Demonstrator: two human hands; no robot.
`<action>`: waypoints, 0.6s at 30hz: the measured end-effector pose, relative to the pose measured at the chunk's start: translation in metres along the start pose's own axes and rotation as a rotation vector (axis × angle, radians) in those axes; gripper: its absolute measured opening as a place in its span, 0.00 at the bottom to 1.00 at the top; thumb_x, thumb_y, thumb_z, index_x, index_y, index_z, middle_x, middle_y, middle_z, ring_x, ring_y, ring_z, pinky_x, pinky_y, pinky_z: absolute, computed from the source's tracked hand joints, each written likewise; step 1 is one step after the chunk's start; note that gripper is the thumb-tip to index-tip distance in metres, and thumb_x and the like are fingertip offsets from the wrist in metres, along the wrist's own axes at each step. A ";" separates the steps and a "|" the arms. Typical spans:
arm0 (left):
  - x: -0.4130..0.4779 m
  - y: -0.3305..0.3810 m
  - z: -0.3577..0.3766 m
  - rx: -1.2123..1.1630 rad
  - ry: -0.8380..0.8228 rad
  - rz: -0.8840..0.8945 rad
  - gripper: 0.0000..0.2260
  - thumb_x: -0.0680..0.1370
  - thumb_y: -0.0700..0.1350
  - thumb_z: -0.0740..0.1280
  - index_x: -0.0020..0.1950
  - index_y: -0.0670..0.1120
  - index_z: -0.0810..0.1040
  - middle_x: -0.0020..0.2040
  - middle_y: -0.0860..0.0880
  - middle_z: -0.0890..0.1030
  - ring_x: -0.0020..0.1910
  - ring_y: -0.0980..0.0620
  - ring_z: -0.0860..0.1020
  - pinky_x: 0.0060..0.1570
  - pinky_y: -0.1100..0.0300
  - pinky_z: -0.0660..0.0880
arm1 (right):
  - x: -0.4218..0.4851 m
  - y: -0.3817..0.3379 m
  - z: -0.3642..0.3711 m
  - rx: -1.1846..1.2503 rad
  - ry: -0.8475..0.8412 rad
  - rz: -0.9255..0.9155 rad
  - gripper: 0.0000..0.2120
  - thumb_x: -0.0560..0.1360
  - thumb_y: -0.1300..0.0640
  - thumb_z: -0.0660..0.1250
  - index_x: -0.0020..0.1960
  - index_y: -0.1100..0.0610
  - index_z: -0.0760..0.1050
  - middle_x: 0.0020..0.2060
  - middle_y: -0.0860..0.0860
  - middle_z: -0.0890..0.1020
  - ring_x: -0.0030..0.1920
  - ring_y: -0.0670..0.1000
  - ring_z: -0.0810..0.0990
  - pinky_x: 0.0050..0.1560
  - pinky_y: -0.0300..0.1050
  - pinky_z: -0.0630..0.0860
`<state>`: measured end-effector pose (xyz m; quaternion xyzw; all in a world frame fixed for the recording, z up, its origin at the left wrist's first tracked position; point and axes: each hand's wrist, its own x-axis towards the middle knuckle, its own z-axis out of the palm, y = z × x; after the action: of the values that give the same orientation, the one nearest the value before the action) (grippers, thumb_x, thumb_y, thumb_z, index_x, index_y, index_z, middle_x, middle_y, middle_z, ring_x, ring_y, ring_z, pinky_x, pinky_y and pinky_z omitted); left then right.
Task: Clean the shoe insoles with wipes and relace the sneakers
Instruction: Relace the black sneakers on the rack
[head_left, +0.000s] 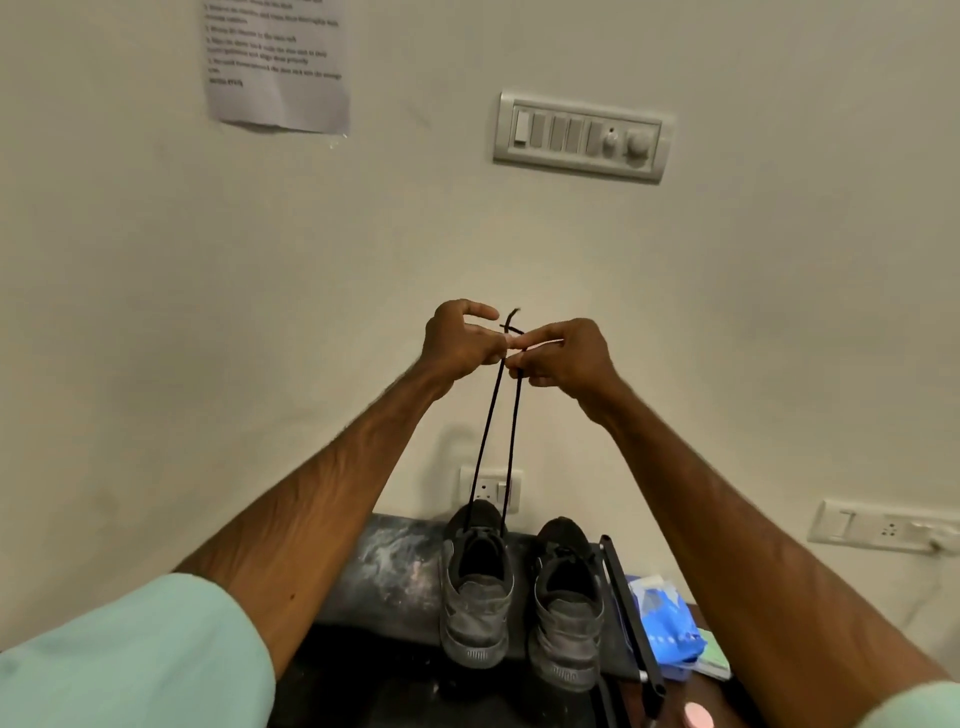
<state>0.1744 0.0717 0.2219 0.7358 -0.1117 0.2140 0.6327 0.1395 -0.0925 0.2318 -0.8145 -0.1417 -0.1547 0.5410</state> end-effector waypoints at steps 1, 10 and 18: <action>0.001 0.004 0.000 -0.002 -0.007 0.000 0.18 0.69 0.37 0.79 0.57 0.42 0.79 0.40 0.43 0.86 0.41 0.46 0.86 0.44 0.55 0.84 | -0.001 -0.001 0.002 0.030 0.036 0.008 0.11 0.69 0.67 0.77 0.51 0.62 0.82 0.38 0.60 0.87 0.42 0.58 0.88 0.52 0.58 0.83; 0.008 0.029 -0.002 0.098 0.004 0.078 0.12 0.70 0.37 0.79 0.51 0.38 0.84 0.42 0.42 0.86 0.40 0.48 0.86 0.45 0.55 0.84 | -0.003 -0.014 0.002 0.071 0.156 -0.056 0.01 0.73 0.63 0.75 0.43 0.61 0.85 0.36 0.57 0.87 0.39 0.54 0.88 0.45 0.50 0.82; 0.008 0.036 0.001 0.069 -0.102 0.116 0.07 0.76 0.43 0.76 0.51 0.40 0.86 0.41 0.46 0.87 0.40 0.52 0.84 0.44 0.59 0.83 | 0.001 -0.006 -0.005 0.231 0.243 0.016 0.03 0.75 0.60 0.74 0.45 0.60 0.85 0.40 0.54 0.88 0.44 0.53 0.88 0.50 0.51 0.83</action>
<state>0.1659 0.0655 0.2576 0.7593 -0.1790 0.2161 0.5871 0.1376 -0.0948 0.2388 -0.7233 -0.0855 -0.2307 0.6453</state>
